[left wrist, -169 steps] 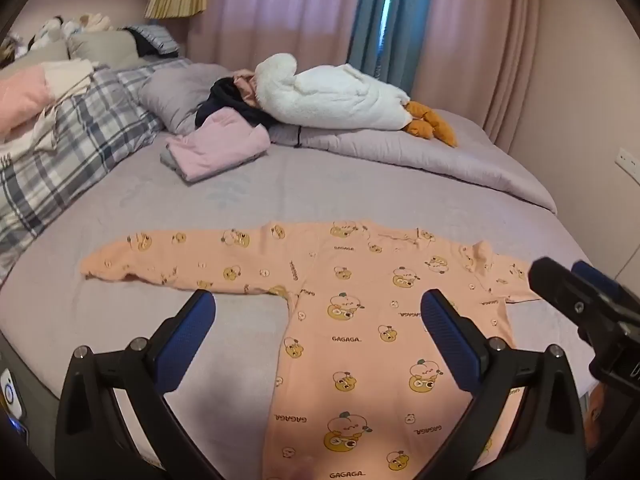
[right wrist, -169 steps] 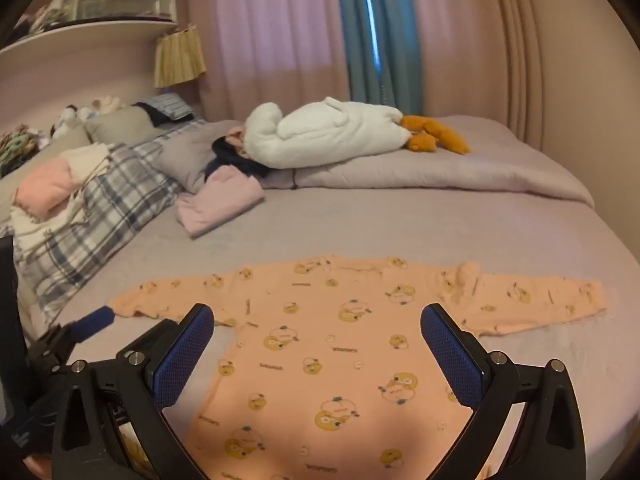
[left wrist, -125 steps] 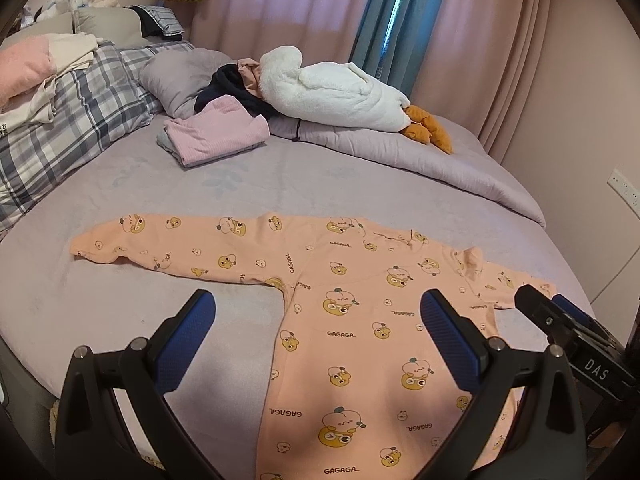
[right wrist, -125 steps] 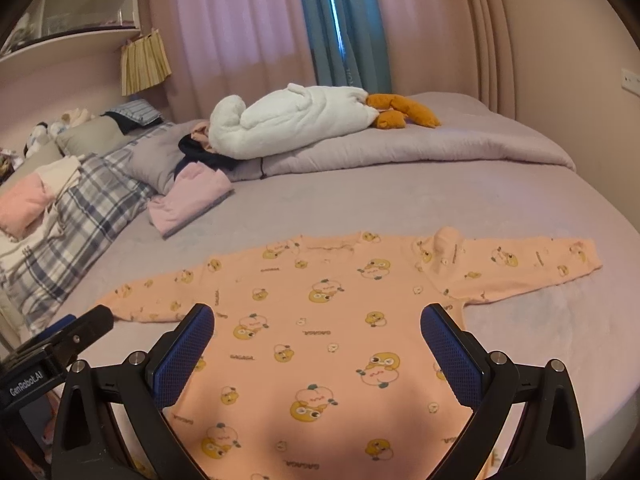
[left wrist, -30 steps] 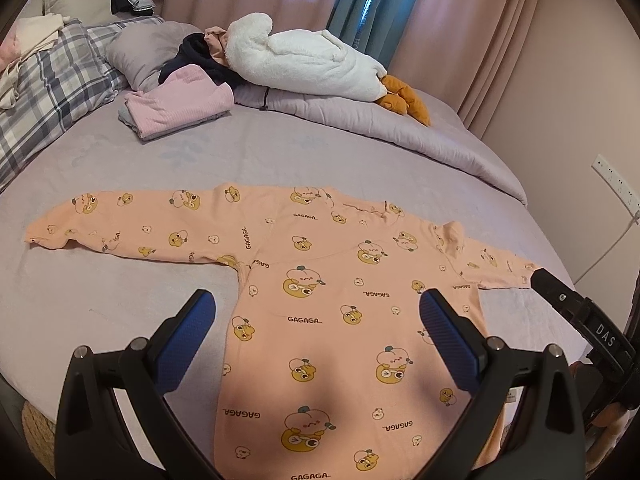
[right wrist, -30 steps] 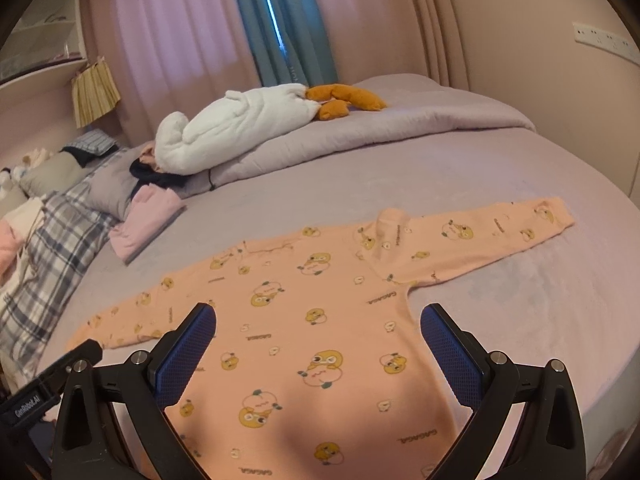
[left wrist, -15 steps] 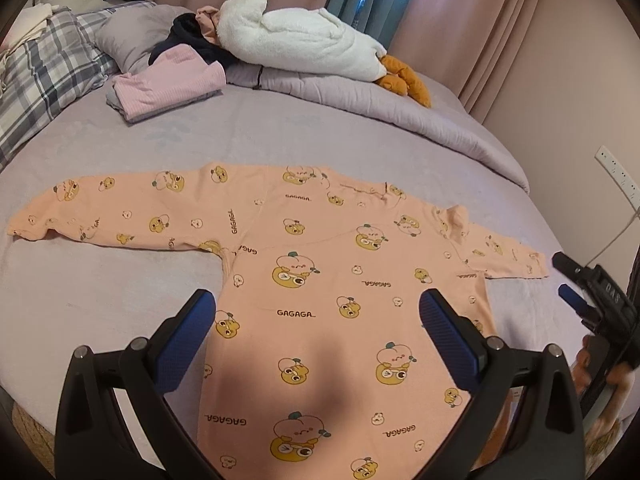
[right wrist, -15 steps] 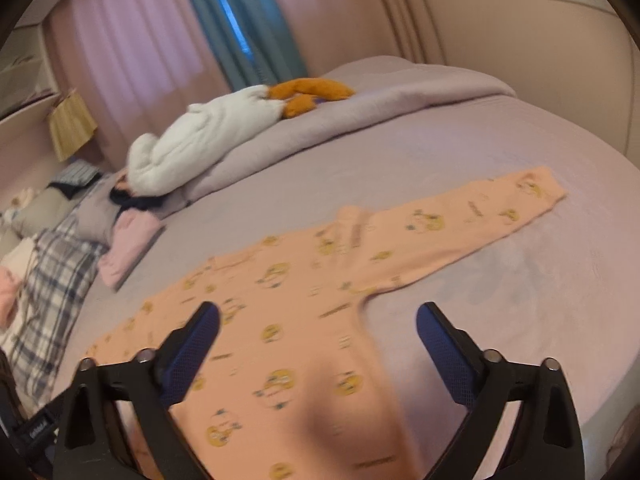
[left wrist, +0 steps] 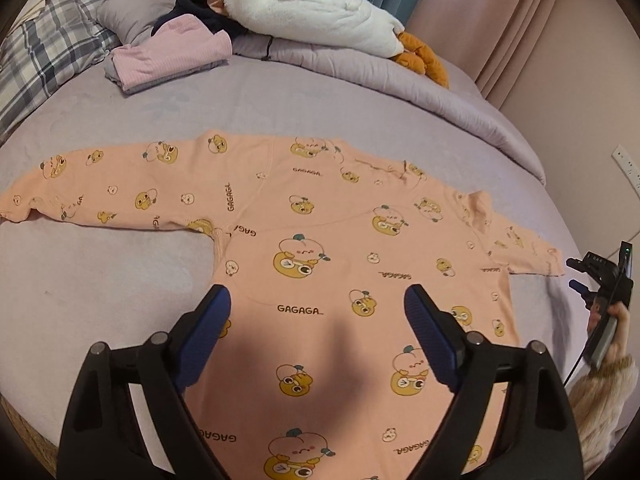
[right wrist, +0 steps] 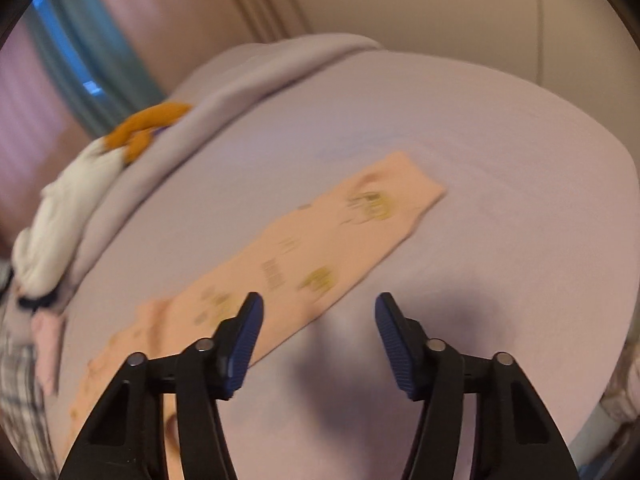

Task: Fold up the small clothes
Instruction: 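Grasp the sleepsuit sleeve cuff with the right gripper and lift it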

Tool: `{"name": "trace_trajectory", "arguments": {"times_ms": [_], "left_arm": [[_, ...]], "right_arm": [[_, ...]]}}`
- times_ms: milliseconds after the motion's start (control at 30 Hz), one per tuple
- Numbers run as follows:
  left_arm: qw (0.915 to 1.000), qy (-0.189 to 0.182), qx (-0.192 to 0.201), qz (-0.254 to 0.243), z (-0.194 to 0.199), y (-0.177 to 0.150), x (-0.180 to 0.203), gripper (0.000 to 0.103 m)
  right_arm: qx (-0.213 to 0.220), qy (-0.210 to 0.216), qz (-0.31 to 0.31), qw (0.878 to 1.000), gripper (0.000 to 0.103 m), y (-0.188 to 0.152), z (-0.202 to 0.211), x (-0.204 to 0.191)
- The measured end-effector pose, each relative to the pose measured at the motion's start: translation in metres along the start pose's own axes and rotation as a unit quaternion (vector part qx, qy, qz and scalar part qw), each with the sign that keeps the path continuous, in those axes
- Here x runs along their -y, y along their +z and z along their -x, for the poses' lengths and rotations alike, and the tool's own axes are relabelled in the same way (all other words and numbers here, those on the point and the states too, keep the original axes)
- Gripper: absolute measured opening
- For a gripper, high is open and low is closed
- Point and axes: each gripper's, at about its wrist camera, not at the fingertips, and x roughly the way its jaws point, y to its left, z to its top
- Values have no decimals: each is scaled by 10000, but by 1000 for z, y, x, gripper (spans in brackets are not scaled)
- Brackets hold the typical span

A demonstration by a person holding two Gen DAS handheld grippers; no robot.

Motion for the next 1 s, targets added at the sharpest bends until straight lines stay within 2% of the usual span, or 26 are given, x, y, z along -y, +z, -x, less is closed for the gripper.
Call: {"name": "trace_trajectory", "arguments": {"times_ms": [67, 233, 433, 500, 533, 567, 633, 733, 800, 900, 1000], "left_arm": [[10000, 51, -29, 9, -3, 1, -1, 88], [9999, 100, -75, 99, -6, 4, -6, 88], [9996, 214, -127, 156, -12, 6, -11, 88], [9995, 198, -145, 191, -14, 7, -12, 88], [9995, 194, -154, 185, -15, 7, -11, 88], [9995, 198, -168, 169, -16, 7, -10, 88], [9995, 226, -195, 115, -17, 7, -9, 88], [9995, 238, -193, 120, -18, 7, -10, 88], [9994, 263, -174, 153, -17, 8, -12, 88], [9993, 283, -128, 183, -14, 9, -15, 88], [9994, 221, -88, 237, -10, 9, -18, 88]], "right_arm": [[-91, 56, -427, 9990, 51, 8, -12, 15], [9, -214, -794, 9966, 51, 16, -33, 29], [143, -103, -1025, 9946, 51, 21, -39, 29], [195, -185, -1047, 9941, 43, 20, -39, 34], [228, -261, -999, 9944, 33, 19, -38, 33], [273, -358, -950, 9945, 18, 17, -33, 39], [328, -304, -966, 9943, 8, 13, -28, 42], [528, -61, -1006, 9935, 7, 13, -17, 55], [816, -166, -954, 9919, 6, 14, -6, 60], [959, -192, -963, 9905, 6, 10, 12, 61], [1217, -258, -676, 9899, 6, 10, 35, 41]]}}
